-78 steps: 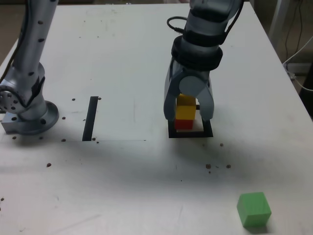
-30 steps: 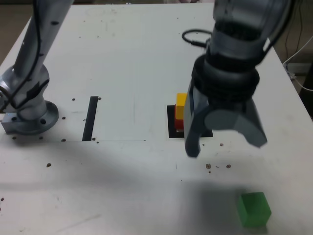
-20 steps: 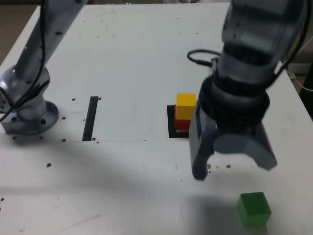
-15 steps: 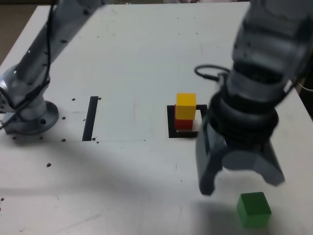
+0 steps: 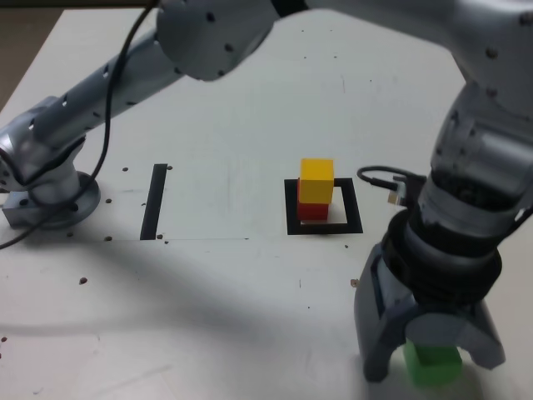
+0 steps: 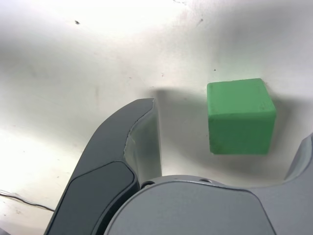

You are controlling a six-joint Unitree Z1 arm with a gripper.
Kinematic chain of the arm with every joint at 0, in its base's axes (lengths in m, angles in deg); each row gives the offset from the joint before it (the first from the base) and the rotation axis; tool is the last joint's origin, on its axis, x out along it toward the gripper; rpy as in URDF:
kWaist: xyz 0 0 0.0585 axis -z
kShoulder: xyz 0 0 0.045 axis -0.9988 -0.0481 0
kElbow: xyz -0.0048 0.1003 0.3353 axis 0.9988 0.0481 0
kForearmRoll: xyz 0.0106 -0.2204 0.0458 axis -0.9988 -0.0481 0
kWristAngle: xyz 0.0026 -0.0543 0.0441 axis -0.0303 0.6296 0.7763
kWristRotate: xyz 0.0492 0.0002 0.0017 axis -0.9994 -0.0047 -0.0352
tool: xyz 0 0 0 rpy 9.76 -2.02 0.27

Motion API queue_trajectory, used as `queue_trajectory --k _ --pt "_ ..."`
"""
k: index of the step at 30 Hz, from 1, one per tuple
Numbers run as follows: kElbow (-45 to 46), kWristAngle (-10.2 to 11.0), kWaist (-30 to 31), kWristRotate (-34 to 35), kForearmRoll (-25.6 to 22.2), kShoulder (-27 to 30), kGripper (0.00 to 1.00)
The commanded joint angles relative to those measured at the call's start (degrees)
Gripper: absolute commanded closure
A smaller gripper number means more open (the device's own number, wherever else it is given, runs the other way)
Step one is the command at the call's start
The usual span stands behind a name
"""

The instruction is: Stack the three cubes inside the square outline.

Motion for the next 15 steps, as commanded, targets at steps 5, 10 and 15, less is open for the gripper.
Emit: queue_trajectory --k 5,10,15 --pt "-1.09 -0.67 0.08 -0.30 -1.44 -1.61 0.08" --pt "-1.84 -1.22 0.08 -0.46 -1.44 -2.63 0.21" --pt "-2.14 -1.21 0.08 -0.55 -1.43 -2.94 0.43"
